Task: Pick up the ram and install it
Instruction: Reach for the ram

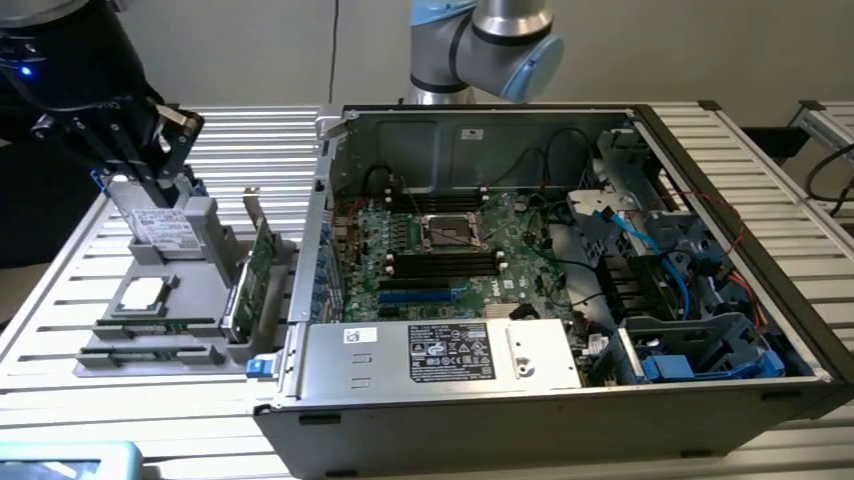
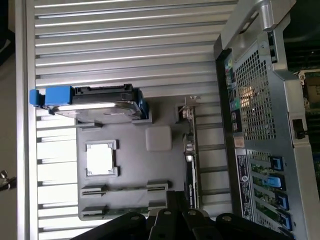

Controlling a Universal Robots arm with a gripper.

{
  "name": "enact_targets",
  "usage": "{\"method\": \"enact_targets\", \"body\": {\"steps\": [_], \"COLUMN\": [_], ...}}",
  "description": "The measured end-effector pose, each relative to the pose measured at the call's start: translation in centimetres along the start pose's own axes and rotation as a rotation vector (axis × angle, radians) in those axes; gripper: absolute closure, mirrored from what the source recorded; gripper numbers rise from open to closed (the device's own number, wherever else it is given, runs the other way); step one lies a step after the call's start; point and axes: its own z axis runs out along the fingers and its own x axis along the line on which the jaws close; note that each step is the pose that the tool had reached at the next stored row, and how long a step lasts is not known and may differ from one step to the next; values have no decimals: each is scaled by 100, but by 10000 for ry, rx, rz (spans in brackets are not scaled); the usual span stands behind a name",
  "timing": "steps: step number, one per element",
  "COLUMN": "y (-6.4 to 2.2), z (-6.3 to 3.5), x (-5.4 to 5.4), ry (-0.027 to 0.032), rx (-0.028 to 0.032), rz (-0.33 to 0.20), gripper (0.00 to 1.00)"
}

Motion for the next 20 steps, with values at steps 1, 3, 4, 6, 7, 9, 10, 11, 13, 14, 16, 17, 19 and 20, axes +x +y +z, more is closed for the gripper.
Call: {"method": "enact_targets", "body": {"steps": [1, 3, 4, 6, 7, 9, 10, 11, 13, 14, 16, 17, 19, 20], "y": [-19, -55, -68, -93, -103, -126, -141, -160, -194, -208, -227, -234, -248, -255], "z": [8, 28, 41, 66, 75, 89, 93, 96, 101, 104, 110, 114, 121, 126], "x": [22, 58, 78, 121, 145, 192, 217, 241, 281, 294, 313, 326, 352, 367], "ry": [0, 1, 1, 0, 1, 0, 0, 1, 1, 1, 1, 1, 1, 1], "rx": [0, 0, 0, 0, 0, -1, 0, 1, 0, 0, 1, 0, 1, 1], "rz": [0, -2, 0, 0, 0, 0, 0, 0, 0, -1, -1, 2, 0, 0], "gripper": [89, 89, 89, 89, 89, 89, 89, 89, 89, 89, 89, 89, 89, 89]}}
